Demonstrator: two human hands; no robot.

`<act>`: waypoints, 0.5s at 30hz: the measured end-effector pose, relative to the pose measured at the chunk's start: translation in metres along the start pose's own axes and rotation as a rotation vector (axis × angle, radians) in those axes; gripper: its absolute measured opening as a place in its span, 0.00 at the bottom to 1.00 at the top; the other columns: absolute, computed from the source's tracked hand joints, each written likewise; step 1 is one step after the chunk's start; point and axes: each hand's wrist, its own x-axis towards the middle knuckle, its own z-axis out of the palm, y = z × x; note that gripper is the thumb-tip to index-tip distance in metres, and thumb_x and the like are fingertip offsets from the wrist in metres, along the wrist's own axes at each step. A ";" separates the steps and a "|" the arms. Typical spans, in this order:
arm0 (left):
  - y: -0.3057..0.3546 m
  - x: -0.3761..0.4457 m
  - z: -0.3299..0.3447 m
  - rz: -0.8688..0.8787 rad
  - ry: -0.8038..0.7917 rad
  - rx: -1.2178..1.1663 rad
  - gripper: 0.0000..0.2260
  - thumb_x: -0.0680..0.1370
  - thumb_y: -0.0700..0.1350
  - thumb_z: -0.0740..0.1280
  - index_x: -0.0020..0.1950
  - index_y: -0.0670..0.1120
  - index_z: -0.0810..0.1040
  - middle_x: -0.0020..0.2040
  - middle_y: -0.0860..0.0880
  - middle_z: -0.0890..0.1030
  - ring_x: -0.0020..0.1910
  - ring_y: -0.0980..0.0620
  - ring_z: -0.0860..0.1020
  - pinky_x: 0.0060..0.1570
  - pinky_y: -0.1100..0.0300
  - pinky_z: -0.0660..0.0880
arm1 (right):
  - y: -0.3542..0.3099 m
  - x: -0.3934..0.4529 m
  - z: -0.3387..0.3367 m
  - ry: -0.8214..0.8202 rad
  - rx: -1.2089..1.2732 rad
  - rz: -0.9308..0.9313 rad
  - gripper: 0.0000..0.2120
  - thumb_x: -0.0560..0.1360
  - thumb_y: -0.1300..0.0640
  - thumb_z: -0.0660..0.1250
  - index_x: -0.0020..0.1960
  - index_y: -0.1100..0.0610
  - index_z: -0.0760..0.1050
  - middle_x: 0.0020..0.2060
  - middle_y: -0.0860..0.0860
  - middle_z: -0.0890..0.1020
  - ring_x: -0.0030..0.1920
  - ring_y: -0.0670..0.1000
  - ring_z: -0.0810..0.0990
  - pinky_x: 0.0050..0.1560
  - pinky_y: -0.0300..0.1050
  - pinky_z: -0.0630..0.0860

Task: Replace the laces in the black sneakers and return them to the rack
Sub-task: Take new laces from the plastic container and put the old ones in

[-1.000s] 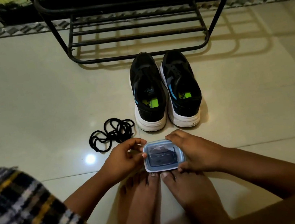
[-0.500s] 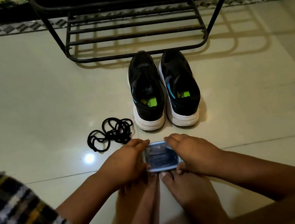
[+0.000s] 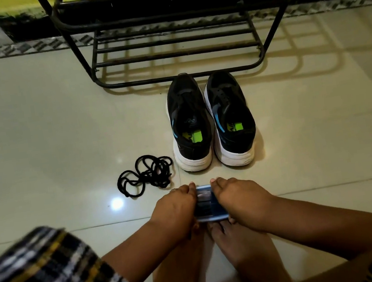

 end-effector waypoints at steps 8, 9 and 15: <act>-0.008 -0.004 0.007 0.040 0.072 -0.117 0.42 0.74 0.50 0.69 0.78 0.48 0.44 0.72 0.47 0.61 0.66 0.47 0.67 0.58 0.56 0.70 | 0.005 0.004 -0.008 -0.046 -0.034 -0.050 0.37 0.72 0.63 0.67 0.74 0.67 0.51 0.66 0.62 0.66 0.63 0.61 0.68 0.56 0.54 0.72; -0.009 -0.005 0.009 0.041 0.087 -0.170 0.42 0.74 0.50 0.69 0.78 0.49 0.44 0.73 0.48 0.61 0.66 0.47 0.68 0.59 0.56 0.71 | 0.009 0.005 -0.007 -0.041 0.003 -0.060 0.40 0.71 0.61 0.69 0.75 0.65 0.51 0.66 0.61 0.65 0.63 0.60 0.67 0.57 0.53 0.73; -0.021 -0.021 0.016 0.136 0.221 -0.522 0.35 0.75 0.46 0.69 0.76 0.55 0.53 0.74 0.54 0.59 0.60 0.53 0.75 0.57 0.64 0.72 | 0.034 0.000 0.001 0.097 0.660 -0.009 0.24 0.71 0.57 0.71 0.66 0.51 0.72 0.51 0.52 0.74 0.50 0.51 0.74 0.49 0.41 0.69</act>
